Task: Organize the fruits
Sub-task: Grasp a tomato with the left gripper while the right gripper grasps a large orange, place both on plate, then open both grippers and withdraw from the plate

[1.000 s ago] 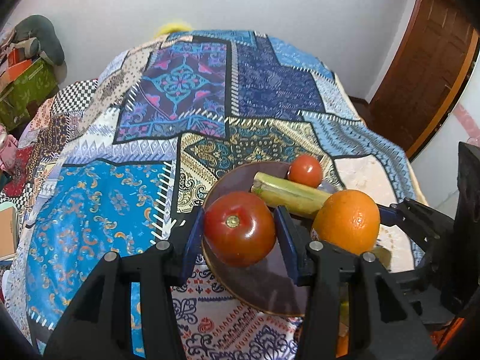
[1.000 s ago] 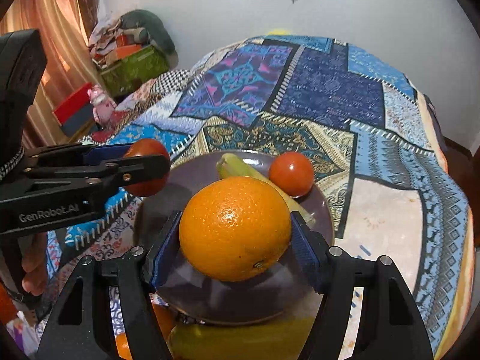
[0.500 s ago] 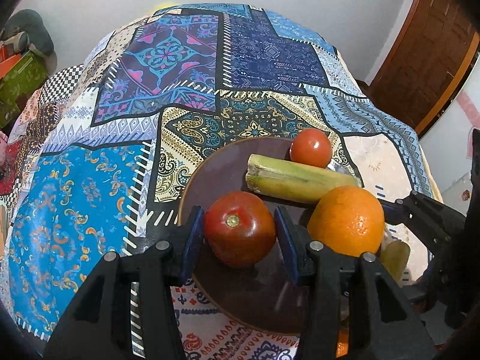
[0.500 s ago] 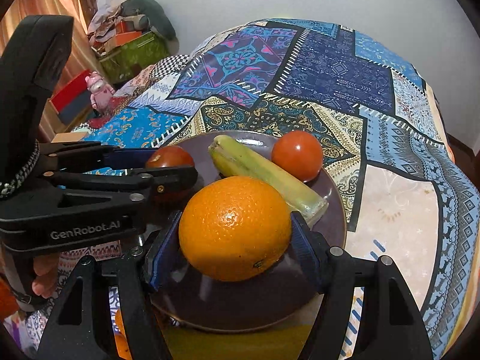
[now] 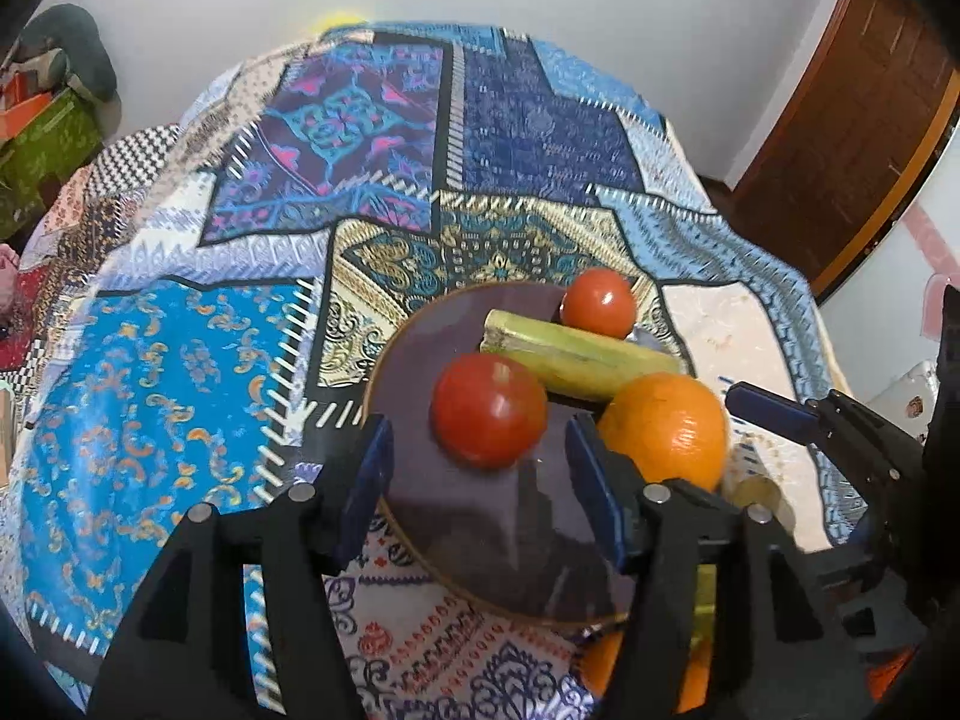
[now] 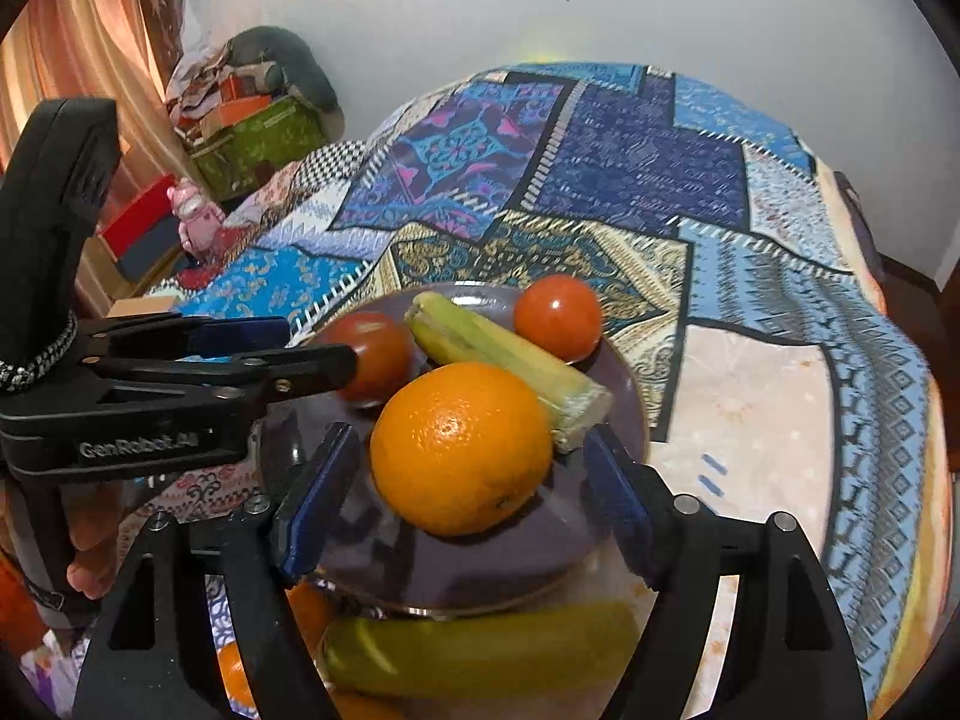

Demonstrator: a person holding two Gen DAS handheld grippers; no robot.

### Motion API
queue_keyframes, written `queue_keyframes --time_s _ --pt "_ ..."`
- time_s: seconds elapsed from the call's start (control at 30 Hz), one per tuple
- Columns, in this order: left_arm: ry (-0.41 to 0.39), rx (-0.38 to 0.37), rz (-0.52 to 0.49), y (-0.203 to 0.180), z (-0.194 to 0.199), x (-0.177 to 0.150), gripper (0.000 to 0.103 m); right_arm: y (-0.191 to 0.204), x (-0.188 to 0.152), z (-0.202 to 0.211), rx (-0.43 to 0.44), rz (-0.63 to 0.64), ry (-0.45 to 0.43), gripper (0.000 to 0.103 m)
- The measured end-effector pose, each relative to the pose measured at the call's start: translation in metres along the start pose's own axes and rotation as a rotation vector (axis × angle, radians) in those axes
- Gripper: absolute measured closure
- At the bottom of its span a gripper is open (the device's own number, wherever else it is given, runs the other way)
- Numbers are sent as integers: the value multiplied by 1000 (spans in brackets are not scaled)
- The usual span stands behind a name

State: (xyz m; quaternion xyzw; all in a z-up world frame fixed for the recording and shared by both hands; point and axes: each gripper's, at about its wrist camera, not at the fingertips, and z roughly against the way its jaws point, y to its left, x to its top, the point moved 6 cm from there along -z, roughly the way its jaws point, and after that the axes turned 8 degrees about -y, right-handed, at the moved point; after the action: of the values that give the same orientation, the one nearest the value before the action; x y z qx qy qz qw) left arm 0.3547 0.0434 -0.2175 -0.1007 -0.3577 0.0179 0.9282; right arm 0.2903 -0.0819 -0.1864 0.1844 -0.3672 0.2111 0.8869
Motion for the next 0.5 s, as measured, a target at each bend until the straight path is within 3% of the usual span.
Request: queue_keyframes --time_s 0.27,0.5 --pt "-58 10 -31 -8 53 -3 43 2 5 46 -28 0 -73 27" --pt "-100 6 -64 -20 97 -21 37 6 -8 81 -33 -25 -117 23"
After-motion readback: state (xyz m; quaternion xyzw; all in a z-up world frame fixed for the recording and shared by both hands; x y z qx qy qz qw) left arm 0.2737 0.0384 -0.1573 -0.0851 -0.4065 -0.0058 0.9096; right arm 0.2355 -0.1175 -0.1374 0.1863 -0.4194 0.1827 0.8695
